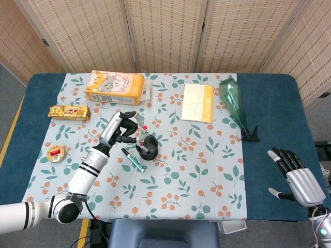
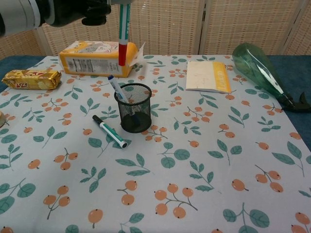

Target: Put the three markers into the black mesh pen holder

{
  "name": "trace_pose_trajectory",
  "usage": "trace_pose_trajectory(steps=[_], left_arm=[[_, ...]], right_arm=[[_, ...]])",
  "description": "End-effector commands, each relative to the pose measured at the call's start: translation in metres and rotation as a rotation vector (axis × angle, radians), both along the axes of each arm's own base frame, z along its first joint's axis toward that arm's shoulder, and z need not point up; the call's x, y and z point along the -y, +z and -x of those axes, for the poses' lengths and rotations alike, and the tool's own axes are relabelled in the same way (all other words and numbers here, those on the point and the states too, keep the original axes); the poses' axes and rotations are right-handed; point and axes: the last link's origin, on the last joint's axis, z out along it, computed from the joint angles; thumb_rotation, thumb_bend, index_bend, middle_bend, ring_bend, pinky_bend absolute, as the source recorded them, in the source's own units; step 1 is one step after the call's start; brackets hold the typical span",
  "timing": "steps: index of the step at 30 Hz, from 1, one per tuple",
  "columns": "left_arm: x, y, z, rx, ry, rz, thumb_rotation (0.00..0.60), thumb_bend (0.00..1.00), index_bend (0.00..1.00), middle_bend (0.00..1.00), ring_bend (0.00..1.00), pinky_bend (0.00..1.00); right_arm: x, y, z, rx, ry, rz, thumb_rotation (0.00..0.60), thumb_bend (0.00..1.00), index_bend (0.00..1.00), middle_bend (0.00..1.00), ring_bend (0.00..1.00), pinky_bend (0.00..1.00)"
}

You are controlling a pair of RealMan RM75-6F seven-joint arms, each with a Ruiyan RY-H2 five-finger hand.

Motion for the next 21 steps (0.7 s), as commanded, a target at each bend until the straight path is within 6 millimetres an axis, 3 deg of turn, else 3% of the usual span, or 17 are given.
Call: trace_pose_trajectory(steps=[1, 10, 21], left_arm=[[-0.007, -0.026, -0.002, 0.003, -0.012, 0.020, 0.600, 0.33, 0.63, 1.00, 0.93, 0.96], [-0.026, -0.067, 0.017, 0.005, 0.001, 0.050, 0.600, 0.33, 0.64, 1.00, 0.93, 0.96], [-0.029, -0.090, 0.041, -0.017, -0.010, 0.063, 0.600, 0.33, 0.63, 1.00, 0.93, 0.96]], right_arm=[[-0.002, 0.002, 0.001, 0.003, -0.001, 0.000, 0.600, 0.13, 0.00, 0.00, 0.00, 0.00], [-0.006, 0.008, 0.004, 0.017, -0.008, 0.022, 0.600, 0.13, 0.00, 0.00, 0.00, 0.00], [-0.006, 0.008, 0.004, 0.013, -0.012, 0.026, 0.600, 0.13, 0.00, 0.00, 0.00, 0.00]])
